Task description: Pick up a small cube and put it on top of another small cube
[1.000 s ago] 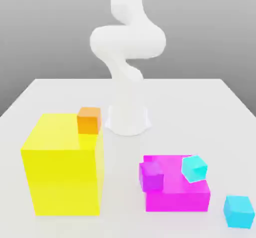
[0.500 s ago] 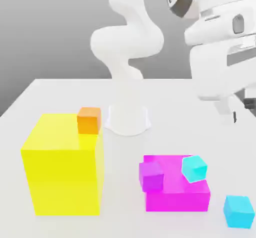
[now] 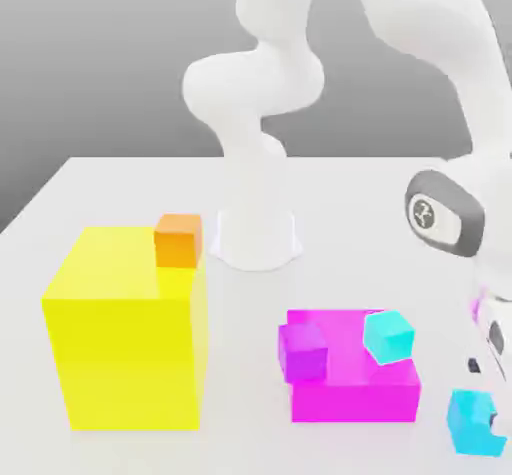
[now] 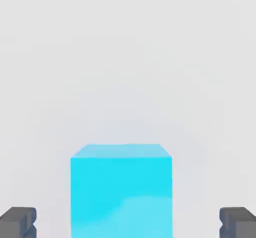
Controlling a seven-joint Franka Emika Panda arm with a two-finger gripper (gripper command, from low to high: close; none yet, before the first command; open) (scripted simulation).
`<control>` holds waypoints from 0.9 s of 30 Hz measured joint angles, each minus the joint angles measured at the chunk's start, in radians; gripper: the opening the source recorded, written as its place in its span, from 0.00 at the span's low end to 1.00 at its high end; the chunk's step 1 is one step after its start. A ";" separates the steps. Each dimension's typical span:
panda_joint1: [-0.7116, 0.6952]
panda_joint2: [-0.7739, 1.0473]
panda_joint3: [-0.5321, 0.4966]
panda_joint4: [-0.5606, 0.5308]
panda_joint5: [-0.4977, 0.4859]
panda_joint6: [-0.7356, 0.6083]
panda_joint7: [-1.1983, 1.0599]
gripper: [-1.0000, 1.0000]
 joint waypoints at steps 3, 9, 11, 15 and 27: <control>0.000 0.000 0.000 0.000 0.000 -0.001 0.000 0.00; -0.002 -0.051 0.003 -0.010 0.001 -0.043 -0.002 0.00; -0.005 -0.119 0.007 -0.024 0.007 -0.097 -0.006 0.00; -0.046 -0.258 -0.019 -0.095 0.060 -0.169 0.028 0.00; -0.245 -0.681 -0.108 -0.348 0.029 -0.337 0.325 0.00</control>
